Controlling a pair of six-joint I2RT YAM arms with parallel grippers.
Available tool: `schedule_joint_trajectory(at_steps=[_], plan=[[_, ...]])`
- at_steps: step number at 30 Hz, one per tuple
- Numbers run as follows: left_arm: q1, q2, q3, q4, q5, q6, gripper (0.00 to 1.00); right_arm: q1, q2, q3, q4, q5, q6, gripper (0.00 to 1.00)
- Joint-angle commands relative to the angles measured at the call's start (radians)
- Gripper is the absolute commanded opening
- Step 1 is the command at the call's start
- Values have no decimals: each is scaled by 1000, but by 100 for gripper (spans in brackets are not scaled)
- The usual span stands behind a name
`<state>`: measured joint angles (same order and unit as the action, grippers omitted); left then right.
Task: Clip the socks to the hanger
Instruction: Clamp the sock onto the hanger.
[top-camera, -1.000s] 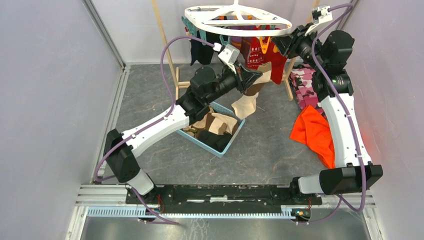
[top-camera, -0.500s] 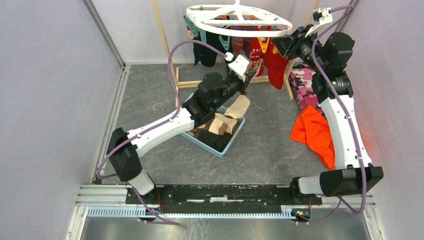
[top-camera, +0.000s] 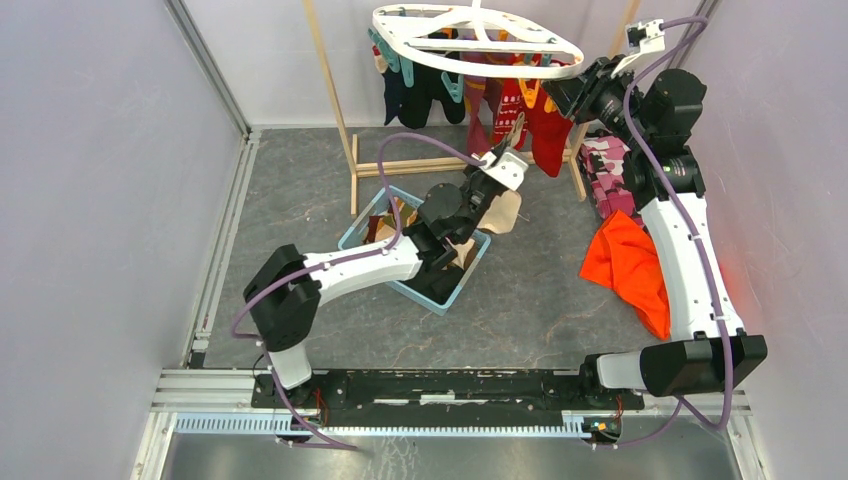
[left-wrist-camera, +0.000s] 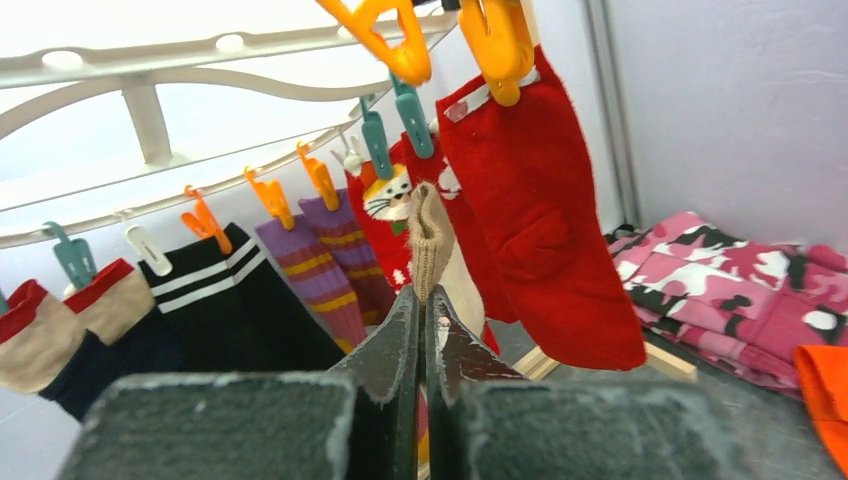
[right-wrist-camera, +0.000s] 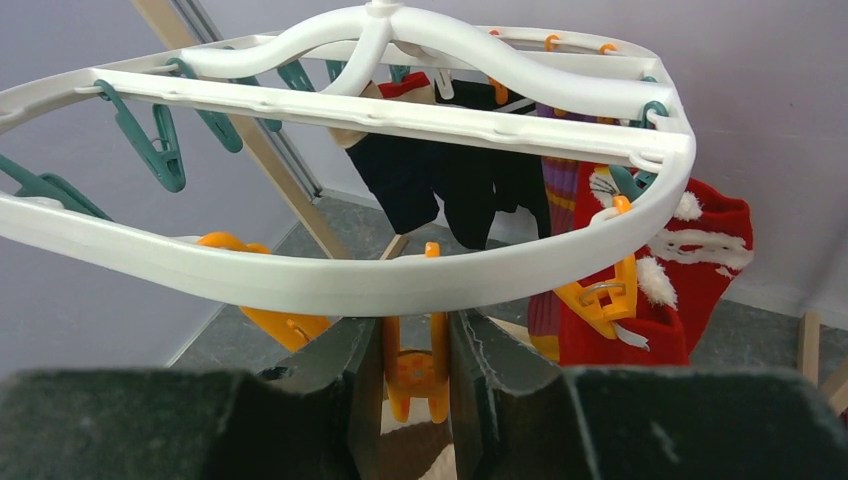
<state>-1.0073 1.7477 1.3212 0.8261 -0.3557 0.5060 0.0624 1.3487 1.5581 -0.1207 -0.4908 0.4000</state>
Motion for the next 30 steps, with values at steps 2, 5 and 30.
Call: schedule_joint_trajectory(at_steps=[2,5,30], plan=[[-20,40,56,163,-125,108,2,-5,-30,-2,18,39,60,11],[-24,49,64,160,-128,68,2,-5,-29,3,12,50,73,11],[-61,224,260,190,-148,-35,2,18,-13,-1,-34,117,153,12]])
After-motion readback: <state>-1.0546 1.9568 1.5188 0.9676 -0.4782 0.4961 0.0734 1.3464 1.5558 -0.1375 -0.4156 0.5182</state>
